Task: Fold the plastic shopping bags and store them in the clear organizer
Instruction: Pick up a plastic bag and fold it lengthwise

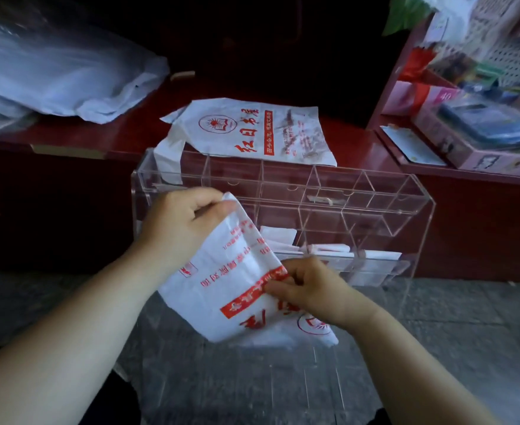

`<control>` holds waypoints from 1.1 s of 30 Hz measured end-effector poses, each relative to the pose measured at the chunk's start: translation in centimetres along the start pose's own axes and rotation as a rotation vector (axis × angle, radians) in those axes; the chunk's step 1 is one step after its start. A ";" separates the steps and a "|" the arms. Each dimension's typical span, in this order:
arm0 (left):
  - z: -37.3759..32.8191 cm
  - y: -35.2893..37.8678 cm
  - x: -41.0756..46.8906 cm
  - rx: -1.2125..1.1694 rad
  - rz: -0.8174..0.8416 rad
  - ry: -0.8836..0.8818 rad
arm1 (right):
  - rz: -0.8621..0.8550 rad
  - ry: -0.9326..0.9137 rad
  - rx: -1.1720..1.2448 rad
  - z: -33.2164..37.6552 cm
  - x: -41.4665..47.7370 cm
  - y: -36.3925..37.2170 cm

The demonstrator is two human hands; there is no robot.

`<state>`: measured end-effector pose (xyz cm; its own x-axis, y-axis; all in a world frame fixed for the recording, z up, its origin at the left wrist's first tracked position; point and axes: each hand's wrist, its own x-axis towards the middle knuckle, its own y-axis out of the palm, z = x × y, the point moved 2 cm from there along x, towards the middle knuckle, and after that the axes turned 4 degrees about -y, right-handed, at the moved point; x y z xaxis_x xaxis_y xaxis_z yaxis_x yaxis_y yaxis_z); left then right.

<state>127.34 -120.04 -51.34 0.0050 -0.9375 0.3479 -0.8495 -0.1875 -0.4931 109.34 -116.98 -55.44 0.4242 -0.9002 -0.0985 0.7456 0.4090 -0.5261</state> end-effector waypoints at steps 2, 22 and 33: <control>0.7 -0.5 0.6 -0.007 -0.072 -0.038 | 0.022 0.044 -0.025 -0.8 0.2 -0.2; 5.6 -4.8 2.2 -0.142 -0.406 -0.330 | -0.263 0.263 0.637 -4.4 -1.1 -4.0; 5.8 -3.6 1.9 -0.543 -0.413 -0.620 | -0.127 0.215 0.572 -4.3 -0.7 -2.2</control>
<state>133.48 -122.82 -53.53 0.5117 -0.8453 -0.1538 -0.8475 -0.5260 0.0715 105.16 -117.86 -57.85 0.2461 -0.9327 -0.2638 0.9658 0.2590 -0.0147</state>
